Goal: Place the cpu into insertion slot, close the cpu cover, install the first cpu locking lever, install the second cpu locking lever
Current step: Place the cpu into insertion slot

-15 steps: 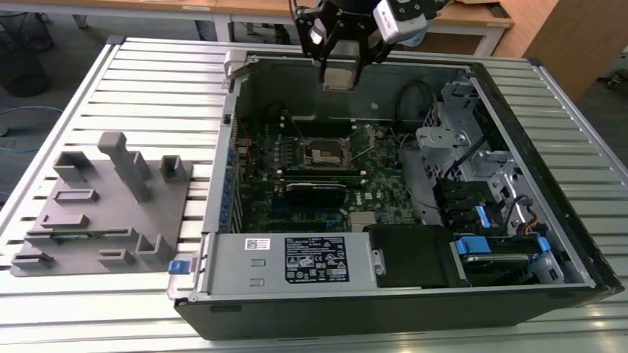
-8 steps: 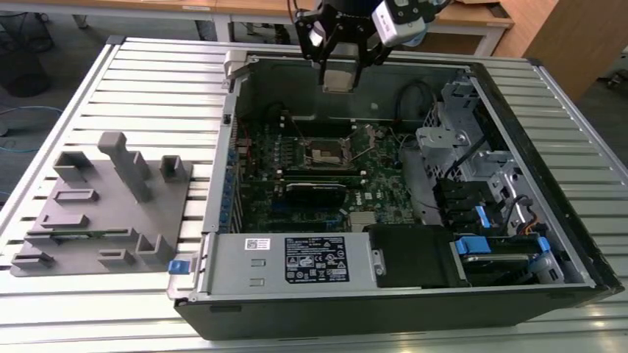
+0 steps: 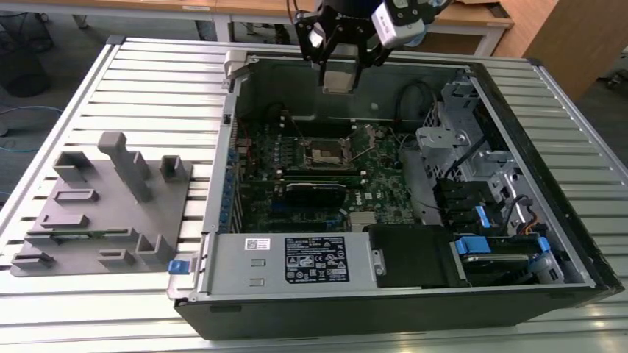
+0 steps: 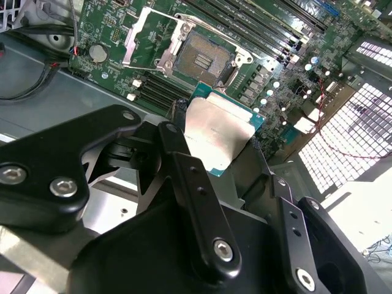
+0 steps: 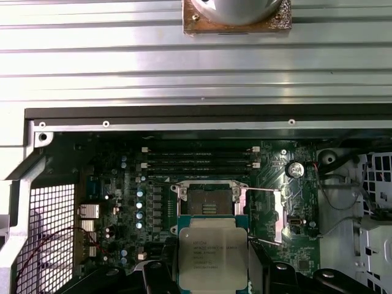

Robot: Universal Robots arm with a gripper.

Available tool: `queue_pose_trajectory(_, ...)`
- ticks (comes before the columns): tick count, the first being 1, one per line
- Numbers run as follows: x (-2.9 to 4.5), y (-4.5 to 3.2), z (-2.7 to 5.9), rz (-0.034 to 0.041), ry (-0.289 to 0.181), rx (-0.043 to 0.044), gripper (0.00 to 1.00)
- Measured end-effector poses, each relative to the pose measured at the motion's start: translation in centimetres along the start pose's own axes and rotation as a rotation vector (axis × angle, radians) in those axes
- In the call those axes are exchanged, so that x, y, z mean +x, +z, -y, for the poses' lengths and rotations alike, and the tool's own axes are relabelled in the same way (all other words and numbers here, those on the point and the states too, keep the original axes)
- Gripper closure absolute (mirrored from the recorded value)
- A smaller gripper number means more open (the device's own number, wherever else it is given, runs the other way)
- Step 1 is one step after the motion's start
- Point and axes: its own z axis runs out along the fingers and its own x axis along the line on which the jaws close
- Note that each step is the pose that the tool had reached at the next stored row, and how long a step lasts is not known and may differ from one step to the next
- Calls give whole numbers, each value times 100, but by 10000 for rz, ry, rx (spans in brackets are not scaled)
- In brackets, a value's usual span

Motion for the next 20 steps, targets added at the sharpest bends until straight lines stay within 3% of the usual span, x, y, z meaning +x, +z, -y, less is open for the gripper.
queue_pose_trajectory(15, 0, 32, 3, 0, 0, 1, 46)
queue_pose_trajectory(20, -1, 85, 8, 0, 0, 5, 46)
